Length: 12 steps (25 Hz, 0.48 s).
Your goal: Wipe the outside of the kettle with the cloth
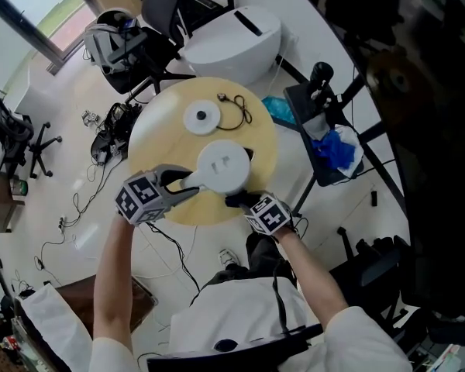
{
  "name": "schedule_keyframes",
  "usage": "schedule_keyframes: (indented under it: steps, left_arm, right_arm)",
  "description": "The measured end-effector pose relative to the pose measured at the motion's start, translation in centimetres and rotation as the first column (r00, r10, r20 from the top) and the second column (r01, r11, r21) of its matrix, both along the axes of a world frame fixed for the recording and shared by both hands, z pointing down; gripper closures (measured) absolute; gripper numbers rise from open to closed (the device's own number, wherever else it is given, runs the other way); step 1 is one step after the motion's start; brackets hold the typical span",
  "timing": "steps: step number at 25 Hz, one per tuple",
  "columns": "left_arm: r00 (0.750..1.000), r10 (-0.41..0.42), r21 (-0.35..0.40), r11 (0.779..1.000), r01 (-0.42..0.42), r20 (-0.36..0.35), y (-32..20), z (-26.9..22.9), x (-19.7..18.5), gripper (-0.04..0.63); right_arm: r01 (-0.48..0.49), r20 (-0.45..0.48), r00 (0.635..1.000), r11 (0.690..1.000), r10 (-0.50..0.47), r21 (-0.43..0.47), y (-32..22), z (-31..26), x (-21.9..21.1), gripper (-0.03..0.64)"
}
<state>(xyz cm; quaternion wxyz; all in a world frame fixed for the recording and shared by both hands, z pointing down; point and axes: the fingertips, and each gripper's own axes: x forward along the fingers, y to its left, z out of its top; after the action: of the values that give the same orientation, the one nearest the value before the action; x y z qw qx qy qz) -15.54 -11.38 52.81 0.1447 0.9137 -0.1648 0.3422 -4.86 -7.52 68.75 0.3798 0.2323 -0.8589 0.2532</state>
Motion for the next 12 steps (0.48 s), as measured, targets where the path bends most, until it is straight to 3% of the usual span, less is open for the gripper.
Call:
schedule_keyframes:
  steps: [5,12]
  left_arm:
    - [0.999,0.033,-0.012,0.999,-0.032,0.013,-0.3,0.0,-0.2,0.422]
    - [0.995,0.09,-0.032,0.996,-0.089,0.047,-0.4,0.2,-0.4,0.422]
  right_arm:
    - [0.045,0.049,0.998,0.993,-0.05,0.106,-0.6,-7.4,0.7,0.552]
    - [0.072,0.059,0.994,0.959,-0.092,0.276,-2.1,-16.5,2.1,0.552]
